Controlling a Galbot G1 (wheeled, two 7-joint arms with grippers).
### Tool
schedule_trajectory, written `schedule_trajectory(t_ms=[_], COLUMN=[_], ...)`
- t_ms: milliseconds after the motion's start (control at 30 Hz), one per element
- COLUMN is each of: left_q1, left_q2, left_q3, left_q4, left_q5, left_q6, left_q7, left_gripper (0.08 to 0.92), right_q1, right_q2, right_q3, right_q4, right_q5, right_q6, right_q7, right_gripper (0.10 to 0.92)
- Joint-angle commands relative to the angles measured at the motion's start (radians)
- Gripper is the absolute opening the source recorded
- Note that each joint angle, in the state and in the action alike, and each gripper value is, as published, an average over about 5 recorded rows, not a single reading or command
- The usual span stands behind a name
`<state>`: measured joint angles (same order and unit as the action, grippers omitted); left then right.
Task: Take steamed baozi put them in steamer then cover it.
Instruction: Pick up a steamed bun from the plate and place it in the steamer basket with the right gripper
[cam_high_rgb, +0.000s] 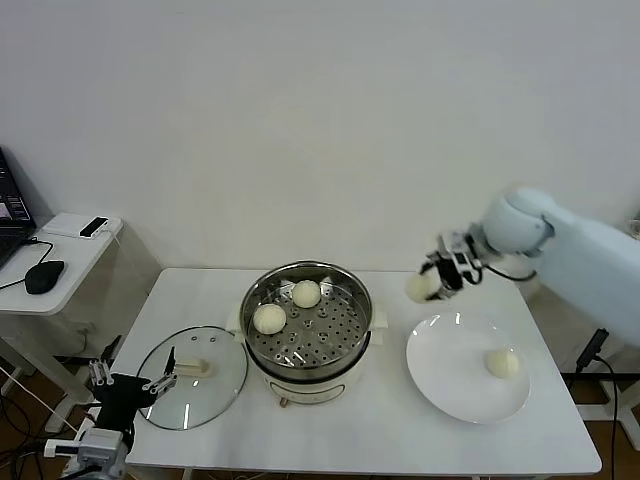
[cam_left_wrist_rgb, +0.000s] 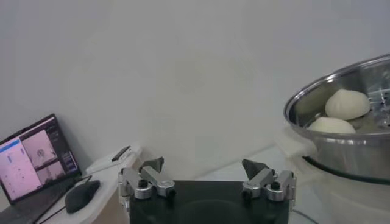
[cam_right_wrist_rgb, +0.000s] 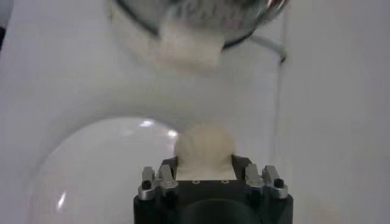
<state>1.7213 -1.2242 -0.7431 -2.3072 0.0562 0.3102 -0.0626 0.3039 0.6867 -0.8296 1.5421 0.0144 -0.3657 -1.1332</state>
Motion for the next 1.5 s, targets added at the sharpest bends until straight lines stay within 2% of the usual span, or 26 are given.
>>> schedule_trajectory(t_ms=[33,367,667,1067,1500], left_q1=[0.005,0.012,0.015,0.012,0.010], left_q2=[-0.004,-0.008,-0.024,-0.031,-0.034], left_q3=[-0.010,-0.036,-0.044,-0.047,-0.042], left_q4=[-0.002,-0.014,-0.025,-0.029,-0.029], left_q5=[0.001,0.000,0.000,-0.003,-0.004], left_q6=[-0.001,0.000,0.000,-0.001,-0.002], left_q7=[-0.001,-0.001,-0.002,-0.002,-0.002], left_gripper=[0.823,0.823,0.823,0.823,0.823], right_q1=[0.229,0.180,0.142,0.156,0.162], right_q2=[0.255,0.448,0.543,0.581,0.561], right_q3=[-0.146,-0.272,-0.345,-0.389,-0.394], right_q4=[-0.015,-0.038,-0.083,-0.079,-0.058], right_q5=[0.099,0.126,0.031,-0.011,-0.018], right_q6=[0.007,0.096,0.220,0.323,0.371], right_q7=[0.014,0.040,0.050,-0.011,-0.070], right_gripper=[0.577,0.577,0.577,0.578,0.585])
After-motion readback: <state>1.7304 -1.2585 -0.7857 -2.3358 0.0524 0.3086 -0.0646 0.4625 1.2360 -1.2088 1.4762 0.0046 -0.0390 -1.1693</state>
